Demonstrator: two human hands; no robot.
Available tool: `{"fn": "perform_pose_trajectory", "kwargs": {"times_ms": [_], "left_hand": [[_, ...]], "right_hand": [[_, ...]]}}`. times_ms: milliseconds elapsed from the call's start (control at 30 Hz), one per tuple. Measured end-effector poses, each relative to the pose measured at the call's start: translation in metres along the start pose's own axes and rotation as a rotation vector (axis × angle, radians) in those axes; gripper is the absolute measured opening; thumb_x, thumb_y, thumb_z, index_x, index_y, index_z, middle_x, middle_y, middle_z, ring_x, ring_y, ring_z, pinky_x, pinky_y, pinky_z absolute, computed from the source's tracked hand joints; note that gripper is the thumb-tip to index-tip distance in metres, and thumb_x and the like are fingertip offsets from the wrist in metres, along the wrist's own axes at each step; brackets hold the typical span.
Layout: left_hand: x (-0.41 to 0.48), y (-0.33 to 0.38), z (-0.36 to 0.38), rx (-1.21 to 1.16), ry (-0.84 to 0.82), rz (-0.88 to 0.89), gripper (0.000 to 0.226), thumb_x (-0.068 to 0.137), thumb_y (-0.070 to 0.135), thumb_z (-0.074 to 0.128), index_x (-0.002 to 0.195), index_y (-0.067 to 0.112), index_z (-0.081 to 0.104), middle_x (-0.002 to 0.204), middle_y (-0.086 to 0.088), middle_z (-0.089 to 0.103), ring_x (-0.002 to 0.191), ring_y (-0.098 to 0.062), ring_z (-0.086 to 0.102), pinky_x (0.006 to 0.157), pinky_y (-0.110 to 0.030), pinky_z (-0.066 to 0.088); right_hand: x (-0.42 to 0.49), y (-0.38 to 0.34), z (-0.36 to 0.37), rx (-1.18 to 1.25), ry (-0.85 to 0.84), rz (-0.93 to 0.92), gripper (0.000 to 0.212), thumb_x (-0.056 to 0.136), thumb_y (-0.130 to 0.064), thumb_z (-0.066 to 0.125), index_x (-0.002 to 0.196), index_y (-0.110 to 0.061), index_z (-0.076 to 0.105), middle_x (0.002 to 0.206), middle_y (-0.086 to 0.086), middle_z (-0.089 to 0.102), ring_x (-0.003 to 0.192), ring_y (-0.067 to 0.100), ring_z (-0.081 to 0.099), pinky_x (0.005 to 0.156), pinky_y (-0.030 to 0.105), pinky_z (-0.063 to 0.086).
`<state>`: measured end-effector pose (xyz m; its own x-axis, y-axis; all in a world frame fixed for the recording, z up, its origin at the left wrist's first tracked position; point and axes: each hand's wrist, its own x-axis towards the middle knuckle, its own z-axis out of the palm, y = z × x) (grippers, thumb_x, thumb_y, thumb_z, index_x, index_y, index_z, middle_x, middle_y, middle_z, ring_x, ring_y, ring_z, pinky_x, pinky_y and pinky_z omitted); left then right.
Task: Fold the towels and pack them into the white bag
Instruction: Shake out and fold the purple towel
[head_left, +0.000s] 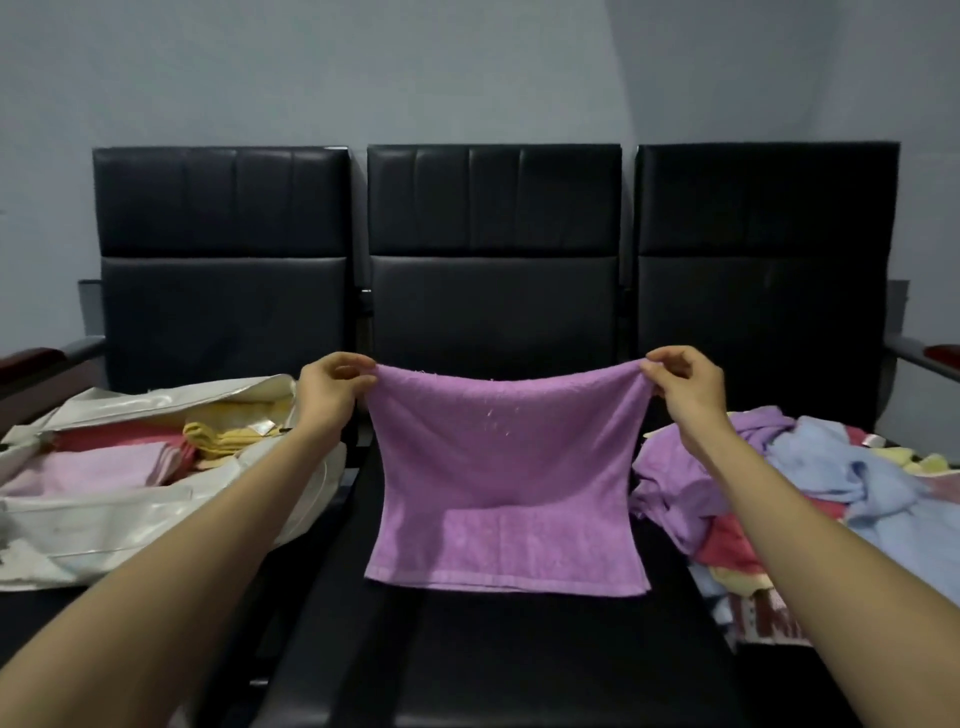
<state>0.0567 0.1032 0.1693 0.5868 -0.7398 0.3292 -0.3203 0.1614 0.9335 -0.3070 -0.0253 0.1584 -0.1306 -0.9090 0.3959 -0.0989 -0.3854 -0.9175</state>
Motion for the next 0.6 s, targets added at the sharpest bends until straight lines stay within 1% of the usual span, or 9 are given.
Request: {"fn": "perform_pose_trajectory", "kwargs": {"times_ms": [100,167,200,267,333,433,467,533,600], "left_hand": [[-0.011,0.030,-0.021,-0.042,0.032,0.049,0.027,0.080,-0.001,0.071,0.082,0.026,0.071,0.087,-0.003,0.070,0.090,-0.022,0.067,0.085,-0.032,0.055],[-0.022,0.052,-0.036,-0.064,0.049,0.086,0.025,0.082,0.002,0.069,0.089,0.026,0.072,0.092,-0.004,0.071,0.094,-0.026,0.068,0.087,-0.041,0.055],[-0.029,0.063,-0.042,-0.055,0.066,0.132,0.023,0.084,0.004,0.068,0.094,0.025,0.072,0.096,-0.004,0.071,0.095,-0.025,0.067,0.087,-0.042,0.055],[-0.046,0.085,-0.054,0.018,0.119,0.273,0.021,0.089,0.008,0.065,0.106,0.019,0.070,0.105,-0.002,0.067,0.098,-0.018,0.064,0.088,-0.030,0.053],[-0.064,0.108,-0.065,0.086,0.188,0.424,0.017,0.090,0.009,0.062,0.104,0.016,0.069,0.105,-0.001,0.060,0.097,-0.013,0.058,0.083,-0.016,0.047],[-0.086,0.140,-0.081,0.056,0.250,0.530,0.010,0.092,0.013,0.061,0.098,0.019,0.065,0.103,0.004,0.049,0.093,-0.010,0.053,0.081,-0.017,0.046],[-0.089,0.149,-0.086,0.035,0.250,0.543,0.008,0.093,0.013,0.059,0.098,0.018,0.062,0.102,0.004,0.047,0.090,-0.008,0.052,0.079,-0.014,0.045],[-0.092,0.165,-0.093,-0.011,0.200,0.545,0.005,0.096,0.013,0.055,0.101,0.015,0.056,0.099,0.003,0.050,0.084,-0.002,0.051,0.071,-0.008,0.045],[-0.089,0.175,-0.097,-0.023,0.099,0.506,0.006,0.097,0.013,0.053,0.103,0.013,0.053,0.092,0.006,0.055,0.081,-0.002,0.052,0.068,-0.012,0.045]], "right_hand": [[-0.014,-0.045,-0.016,0.081,0.019,-0.073,0.012,0.088,-0.009,0.068,0.096,-0.017,0.064,0.091,-0.002,0.067,0.089,0.012,0.063,0.078,0.024,0.052],[-0.026,-0.075,-0.029,0.104,0.025,-0.146,0.013,0.088,-0.013,0.069,0.098,-0.018,0.064,0.095,-0.001,0.067,0.091,0.010,0.063,0.080,0.023,0.052],[-0.032,-0.090,-0.035,0.106,0.029,-0.188,0.013,0.087,-0.013,0.069,0.097,-0.019,0.063,0.094,-0.003,0.066,0.091,0.009,0.063,0.080,0.022,0.052],[-0.049,-0.117,-0.046,0.099,0.037,-0.276,0.013,0.088,-0.013,0.069,0.098,-0.018,0.063,0.091,-0.007,0.064,0.085,-0.003,0.062,0.075,0.013,0.049],[-0.066,-0.143,-0.056,0.103,0.049,-0.361,0.014,0.089,-0.012,0.068,0.101,-0.015,0.062,0.090,-0.010,0.063,0.079,-0.010,0.060,0.072,0.009,0.049],[-0.085,-0.176,-0.073,0.157,0.060,-0.440,0.013,0.088,-0.012,0.068,0.095,-0.021,0.061,0.091,-0.008,0.063,0.080,-0.006,0.061,0.071,0.010,0.050],[-0.088,-0.185,-0.077,0.184,0.059,-0.452,0.016,0.088,-0.011,0.068,0.092,-0.024,0.061,0.091,-0.007,0.063,0.080,-0.005,0.061,0.071,0.011,0.050],[-0.088,-0.200,-0.083,0.230,0.049,-0.453,0.019,0.087,-0.010,0.069,0.091,-0.027,0.060,0.092,-0.006,0.063,0.082,-0.003,0.062,0.071,0.013,0.051],[-0.084,-0.205,-0.083,0.238,0.024,-0.421,0.019,0.087,-0.012,0.070,0.092,-0.027,0.061,0.094,-0.006,0.064,0.086,0.002,0.062,0.073,0.018,0.053]]}}
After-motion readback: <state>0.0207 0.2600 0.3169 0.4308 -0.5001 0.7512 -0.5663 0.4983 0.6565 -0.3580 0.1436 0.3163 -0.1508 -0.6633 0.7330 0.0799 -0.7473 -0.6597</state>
